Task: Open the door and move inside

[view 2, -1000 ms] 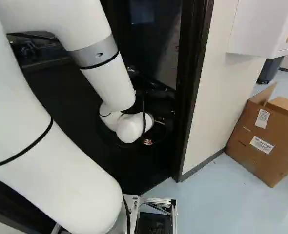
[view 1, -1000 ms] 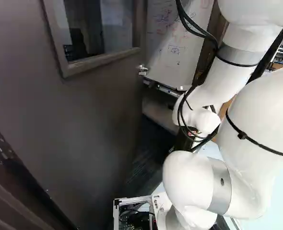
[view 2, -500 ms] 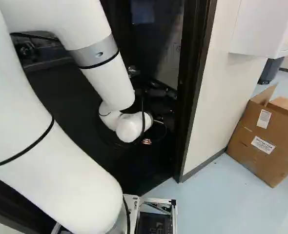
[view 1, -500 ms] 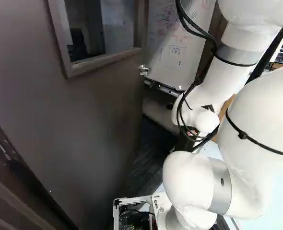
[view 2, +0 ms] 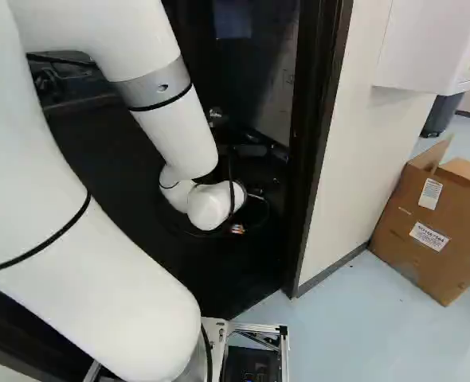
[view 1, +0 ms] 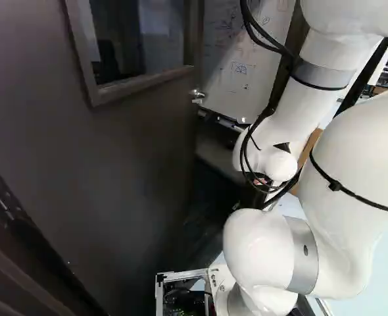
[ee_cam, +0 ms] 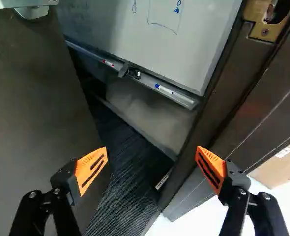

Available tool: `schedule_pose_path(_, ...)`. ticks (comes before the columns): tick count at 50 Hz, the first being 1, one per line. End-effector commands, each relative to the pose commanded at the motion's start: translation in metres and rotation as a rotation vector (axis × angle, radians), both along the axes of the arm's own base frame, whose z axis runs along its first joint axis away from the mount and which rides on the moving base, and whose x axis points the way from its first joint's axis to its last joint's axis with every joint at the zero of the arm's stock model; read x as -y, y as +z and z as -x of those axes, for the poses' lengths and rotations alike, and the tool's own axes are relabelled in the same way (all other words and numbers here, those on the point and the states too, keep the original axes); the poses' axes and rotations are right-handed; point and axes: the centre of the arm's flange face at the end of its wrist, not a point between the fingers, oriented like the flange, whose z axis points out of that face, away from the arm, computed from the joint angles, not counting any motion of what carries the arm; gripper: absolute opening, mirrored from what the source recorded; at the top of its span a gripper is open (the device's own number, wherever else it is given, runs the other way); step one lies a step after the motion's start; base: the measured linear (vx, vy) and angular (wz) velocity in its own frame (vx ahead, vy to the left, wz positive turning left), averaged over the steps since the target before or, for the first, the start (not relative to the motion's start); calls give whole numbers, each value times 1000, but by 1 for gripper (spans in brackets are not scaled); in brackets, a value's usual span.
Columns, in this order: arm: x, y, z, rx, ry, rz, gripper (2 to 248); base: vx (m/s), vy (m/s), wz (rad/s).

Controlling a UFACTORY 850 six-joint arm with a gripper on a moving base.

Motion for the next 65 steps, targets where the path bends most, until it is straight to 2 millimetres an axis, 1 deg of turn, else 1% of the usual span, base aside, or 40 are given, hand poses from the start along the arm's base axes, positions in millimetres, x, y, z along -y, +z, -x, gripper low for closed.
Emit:
schedule_pose_path(25,-20,0,-11,0,69,0,247,0,0,0)
schedule_pose_path(65,-61,1,-31,-1,201,0,247,0,0,0)
